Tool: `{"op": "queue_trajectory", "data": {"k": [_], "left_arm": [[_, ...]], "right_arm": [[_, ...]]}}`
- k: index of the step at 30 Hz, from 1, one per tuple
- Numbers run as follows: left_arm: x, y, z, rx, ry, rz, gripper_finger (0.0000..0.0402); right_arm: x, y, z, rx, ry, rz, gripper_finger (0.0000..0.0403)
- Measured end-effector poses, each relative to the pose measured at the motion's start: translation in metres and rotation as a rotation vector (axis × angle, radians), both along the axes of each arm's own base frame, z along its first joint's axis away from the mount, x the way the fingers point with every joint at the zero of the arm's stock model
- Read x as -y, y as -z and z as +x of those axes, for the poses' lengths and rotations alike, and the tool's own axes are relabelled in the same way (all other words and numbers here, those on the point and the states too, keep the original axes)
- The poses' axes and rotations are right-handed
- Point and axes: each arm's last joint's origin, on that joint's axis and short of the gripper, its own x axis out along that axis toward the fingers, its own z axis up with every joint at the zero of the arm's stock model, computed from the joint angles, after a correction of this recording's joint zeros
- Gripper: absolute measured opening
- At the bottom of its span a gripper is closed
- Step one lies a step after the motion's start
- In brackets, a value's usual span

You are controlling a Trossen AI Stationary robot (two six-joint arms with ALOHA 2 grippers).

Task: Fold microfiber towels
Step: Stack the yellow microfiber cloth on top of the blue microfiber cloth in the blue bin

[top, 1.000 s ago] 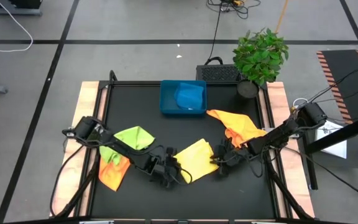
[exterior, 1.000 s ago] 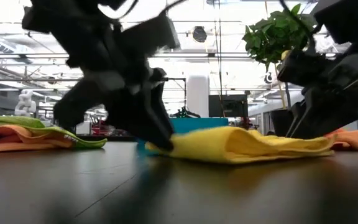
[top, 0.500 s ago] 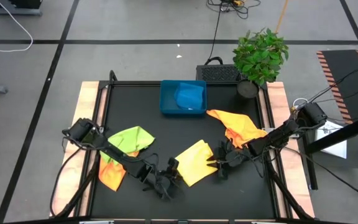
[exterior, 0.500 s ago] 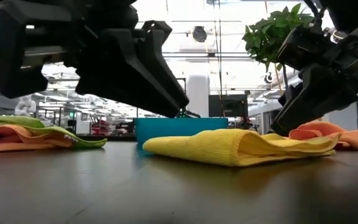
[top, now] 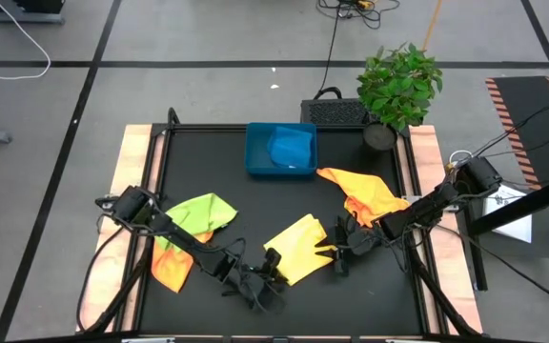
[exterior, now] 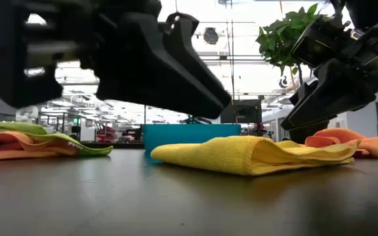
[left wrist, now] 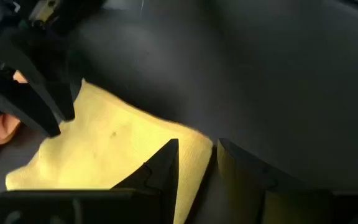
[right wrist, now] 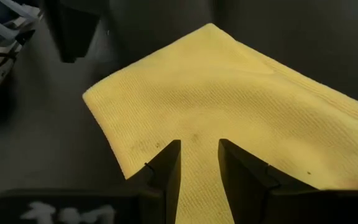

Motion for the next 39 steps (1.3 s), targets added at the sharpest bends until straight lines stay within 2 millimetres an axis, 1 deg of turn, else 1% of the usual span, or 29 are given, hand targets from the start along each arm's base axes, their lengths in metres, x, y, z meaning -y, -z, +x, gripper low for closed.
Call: {"op": "queue_trajectory", "data": {"k": [3,6,8,11,14,16,19,22,26,30,33,36,39], "left_arm": [[-0.005,0.001,0.001,-0.037,-0.023,0.032,0.0115],[-0.008,-0.004,0.007,-0.026,-0.035,0.034,0.0132],[0.0,-0.012,0.009,0.0,-0.013,0.048,0.0149],[0.013,-0.024,0.009,0.006,-0.002,0.124,0.0179],[0.015,-0.032,0.011,-0.003,-0.016,0.158,0.0206],[0.014,-0.032,0.011,-0.017,-0.017,0.168,0.022],[0.017,-0.025,0.011,-0.036,-0.009,0.18,0.0239],[0.018,-0.008,0.012,-0.075,-0.006,0.203,0.0254],[0.013,0.015,0.017,-0.118,-0.019,0.254,0.0267],[0.011,0.023,0.02,-0.116,-0.035,0.299,0.0267],[0.01,0.026,0.02,-0.11,-0.051,0.351,0.0257],[0.005,0.027,0.022,-0.12,-0.055,0.372,0.0237],[0.001,0.028,0.023,-0.131,-0.065,0.38,0.0207]], "right_arm": [[0.0,0.0,0.0,0.001,-0.001,-0.001,0.0098],[0.0,0.0,0.0,0.004,-0.003,-0.005,0.0098],[0.0,0.0,0.0,0.006,-0.003,-0.006,0.0098],[0.0,-0.001,0.0,0.009,-0.006,-0.01,0.0098],[0.0,-0.001,0.001,0.014,-0.006,-0.008,0.0098],[0.0,-0.001,0.001,0.016,-0.006,-0.008,0.0098],[0.0,-0.001,0.001,0.017,-0.01,-0.015,0.0098],[0.0,-0.001,0.001,0.019,-0.016,-0.024,0.0098],[0.0,-0.002,0.001,0.024,-0.017,-0.024,0.0098],[0.0,-0.002,0.001,0.026,-0.017,-0.023,0.0098],[0.0,-0.002,0.001,0.026,-0.017,-0.023,0.0098],[0.0,-0.002,0.001,0.026,-0.019,-0.026,0.0098],[-0.001,-0.003,0.002,0.036,-0.02,-0.02,0.0098]]}}
